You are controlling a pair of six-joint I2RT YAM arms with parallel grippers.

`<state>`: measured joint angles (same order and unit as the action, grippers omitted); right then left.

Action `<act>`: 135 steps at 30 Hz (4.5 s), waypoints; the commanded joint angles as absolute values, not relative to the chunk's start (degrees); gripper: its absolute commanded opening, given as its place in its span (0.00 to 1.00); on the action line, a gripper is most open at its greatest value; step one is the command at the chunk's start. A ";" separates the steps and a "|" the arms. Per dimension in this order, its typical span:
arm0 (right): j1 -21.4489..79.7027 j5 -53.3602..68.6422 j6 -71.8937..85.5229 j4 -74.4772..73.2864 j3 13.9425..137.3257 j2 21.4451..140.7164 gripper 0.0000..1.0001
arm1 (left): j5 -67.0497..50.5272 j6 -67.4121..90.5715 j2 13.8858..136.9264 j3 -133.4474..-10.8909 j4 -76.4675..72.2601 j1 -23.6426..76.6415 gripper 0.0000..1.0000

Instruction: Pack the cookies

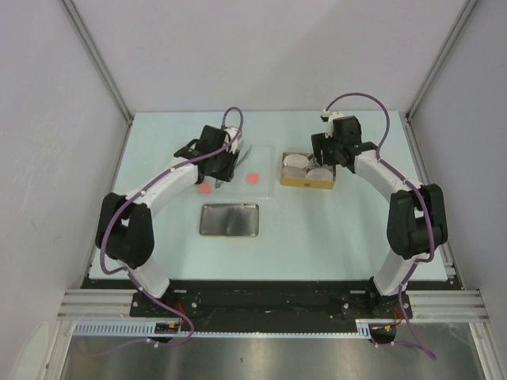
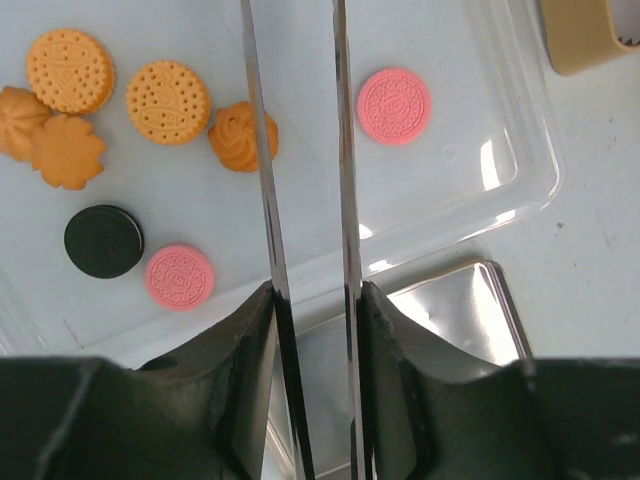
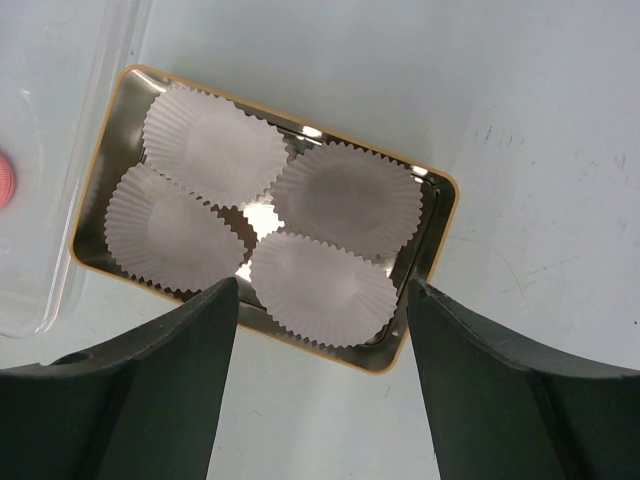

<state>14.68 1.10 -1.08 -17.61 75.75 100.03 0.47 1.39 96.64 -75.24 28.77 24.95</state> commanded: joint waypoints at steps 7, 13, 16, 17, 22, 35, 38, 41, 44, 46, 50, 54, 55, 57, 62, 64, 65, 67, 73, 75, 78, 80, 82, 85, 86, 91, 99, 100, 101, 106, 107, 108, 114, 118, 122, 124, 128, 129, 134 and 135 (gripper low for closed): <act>14.24 2.81 -0.88 -15.73 74.80 96.15 0.72 | -4.04 -9.22 90.89 -71.72 30.67 22.68 0.42; 14.24 3.51 -0.70 -15.29 74.18 95.98 0.72 | -4.31 -13.18 89.47 -69.79 30.41 22.50 0.43; 14.24 3.78 -0.62 -15.21 74.09 96.15 0.72 | -4.57 -14.06 90.17 -69.61 30.41 22.24 0.44; 14.24 3.87 -0.62 -15.12 74.09 96.15 0.72 | -4.83 -14.15 90.61 -69.61 30.41 22.32 0.45; 14.24 3.96 -0.62 -15.03 73.92 96.15 0.72 | -5.19 -14.68 92.28 -68.82 30.15 22.32 0.47; 14.24 4.57 -0.70 -14.85 73.74 96.59 0.72 | -4.83 -14.59 96.59 -68.03 28.30 22.32 0.51; 14.24 4.75 -0.70 -14.85 73.74 96.59 0.72 | -4.05 -14.94 97.64 -67.94 28.04 22.32 0.51; 14.24 4.92 -0.79 -14.59 73.74 96.68 0.72 | -3.34 -15.21 98.61 -67.50 27.60 22.32 0.51; 14.33 5.10 -0.79 -14.59 73.74 96.86 0.72 | -2.47 -15.38 99.23 -66.71 26.63 22.32 0.51; 14.24 5.19 -0.70 -14.59 73.74 96.94 0.72 | -2.20 -15.64 99.75 -66.36 26.11 22.32 0.51; 14.24 5.45 -0.79 -14.59 73.74 96.86 0.72 | -0.88 -16.00 100.72 -65.83 24.70 22.24 0.52; 14.24 5.71 -0.88 -14.59 73.74 97.03 0.72 | -0.09 -16.17 102.39 -65.83 23.91 22.32 0.52; 14.24 5.71 -0.88 -14.59 73.65 97.03 0.72 | -0.09 -16.26 102.91 -65.83 23.82 22.32 0.52; 14.15 5.71 -0.97 -14.77 73.74 97.03 0.72 | 1.83 -16.35 103.09 -65.74 23.47 22.32 0.53; 14.06 5.71 -0.88 -14.77 73.65 97.12 0.72 | 2.90 -16.44 103.62 -65.57 22.77 22.32 0.55; 14.06 5.71 -0.88 -14.77 73.74 97.29 0.71 | 3.25 -16.43 103.71 -65.48 22.50 22.32 0.56; 14.06 5.63 -0.79 -14.77 73.65 97.29 0.71 | 3.34 -16.44 103.80 -65.30 22.24 22.32 0.56; 14.06 5.63 -0.88 -14.68 73.74 97.38 0.71 | 3.69 -16.44 103.71 -65.13 21.89 22.24 0.56; 14.06 5.63 -0.88 -14.77 73.65 97.56 0.71 | 5.27 -16.87 102.92 -64.51 20.92 22.32 0.57; 13.97 5.45 -0.97 -14.59 73.65 97.56 0.71 | 5.45 -17.05 102.48 -64.51 20.83 22.32 0.57; 13.89 5.45 -0.97 -14.59 73.56 97.73 0.71 | 6.24 -17.14 102.48 -64.42 20.65 22.41 0.57; 13.89 5.45 -0.97 -14.50 73.56 97.73 0.71 | 6.33 -17.14 102.48 -64.25 20.65 22.41 0.57; 13.80 5.36 -0.97 -14.50 73.65 97.82 0.71 | 6.15 -17.14 102.39 -64.16 20.57 22.41 0.57; 13.71 5.36 -1.05 -14.50 73.56 97.91 0.71 | 6.06 -17.05 101.78 -64.16 20.74 22.33 0.56; 13.71 5.36 -1.05 -14.41 73.56 97.91 0.71 | 5.98 -17.05 101.60 -64.33 20.92 22.41 0.55; 13.62 5.27 -1.05 -14.50 73.56 98.00 0.71 | 5.71 -16.88 99.76 -65.13 22.32 22.33 0.54; 13.54 5.54 -1.05 -14.33 73.56 97.82 0.71 | 4.22 -16.79 95.37 -67.15 26.10 22.41 0.54; 13.54 5.45 -1.05 -14.33 73.65 97.74 0.71 | 3.78 -16.79 94.93 -67.76 26.63 22.41 0.54; 13.54 5.45 -1.05 -14.33 73.57 97.73 0.71 | 3.43 -16.96 94.14 -68.02 27.07 22.33 0.54; 13.54 5.63 -1.05 -14.59 73.65 97.47 0.71 | 1.94 -17.66 92.38 -70.40 30.93 22.33 0.54; 13.54 5.71 -1.05 -14.59 73.57 97.30 0.70 | 1.59 -17.84 92.29 -71.10 31.37 22.32 0.53; 13.54 5.71 -1.05 -14.59 73.56 97.21 0.71 | 1.58 -18.10 91.68 -71.36 32.07 22.32 0.53; 13.45 5.89 -0.97 -14.42 73.56 97.21 0.70 | 1.41 -19.77 89.21 -72.25 33.57 22.32 0.52; 13.45 6.06 -0.97 -14.59 73.56 97.21 0.70 | 1.23 -20.48 86.93 -72.33 34.19 22.24 0.52; 13.27 6.06 -0.97 -14.59 73.56 97.03 0.71 | 1.14 -20.83 84.30 -71.72 34.19 22.06 0.52; 13.27 6.15 -0.97 -14.59 73.56 96.86 0.71 | 0.71 -20.83 83.67 -71.20 33.93 21.71 0.52; 13.18 6.42 -1.49 -14.85 73.56 96.59 0.70 | -1.13 -21.36 82.88 -70.58 34.10 19.78 0.52; 13.18 6.33 -1.58 -14.85 73.56 96.59 0.71 | -1.49 -21.44 82.79 -70.49 34.28 19.34 0.52; 13.27 6.15 -2.46 -15.12 73.56 95.71 0.70 | -5.17 -22.67 82.79 -69.35 34.63 16.79 0.53; 13.27 6.15 -2.55 -15.29 73.56 95.54 0.70 | -5.71 -23.20 82.79 -69.26 34.72 16.53 0.52</act>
<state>13.41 5.69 -1.50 -16.36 73.58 98.13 -1.61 -20.75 84.93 -69.73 34.85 18.04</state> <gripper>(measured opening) 0.705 0.526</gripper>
